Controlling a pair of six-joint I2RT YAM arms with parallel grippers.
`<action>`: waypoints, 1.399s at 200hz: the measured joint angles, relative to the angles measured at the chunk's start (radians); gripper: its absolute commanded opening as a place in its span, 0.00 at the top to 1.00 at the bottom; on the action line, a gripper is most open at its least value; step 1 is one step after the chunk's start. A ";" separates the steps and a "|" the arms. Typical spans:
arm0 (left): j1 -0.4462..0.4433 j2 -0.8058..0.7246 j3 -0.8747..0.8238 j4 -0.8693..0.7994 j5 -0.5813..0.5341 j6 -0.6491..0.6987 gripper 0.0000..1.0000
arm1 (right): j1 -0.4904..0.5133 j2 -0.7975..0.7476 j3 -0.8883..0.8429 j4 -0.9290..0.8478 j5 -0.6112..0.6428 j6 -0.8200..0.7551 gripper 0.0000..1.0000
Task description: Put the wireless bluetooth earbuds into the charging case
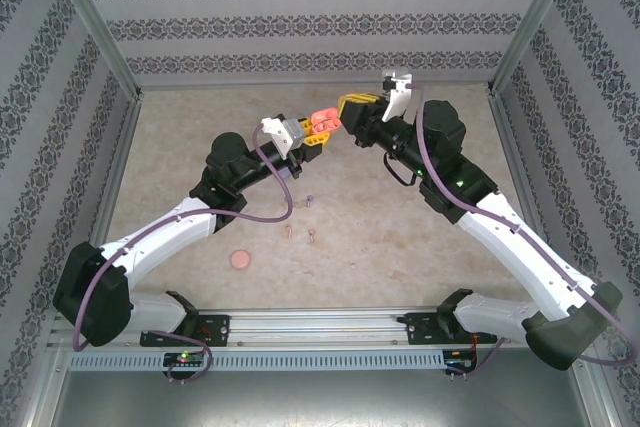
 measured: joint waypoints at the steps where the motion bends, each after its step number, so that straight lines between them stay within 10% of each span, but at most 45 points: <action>1: 0.000 0.000 0.000 0.000 0.000 0.000 1.00 | 0.000 0.000 -0.001 0.000 0.000 0.000 0.76; 280: 0.000 0.001 0.000 0.010 -0.026 -0.001 1.00 | 0.095 0.042 -0.058 0.028 0.092 -0.088 0.78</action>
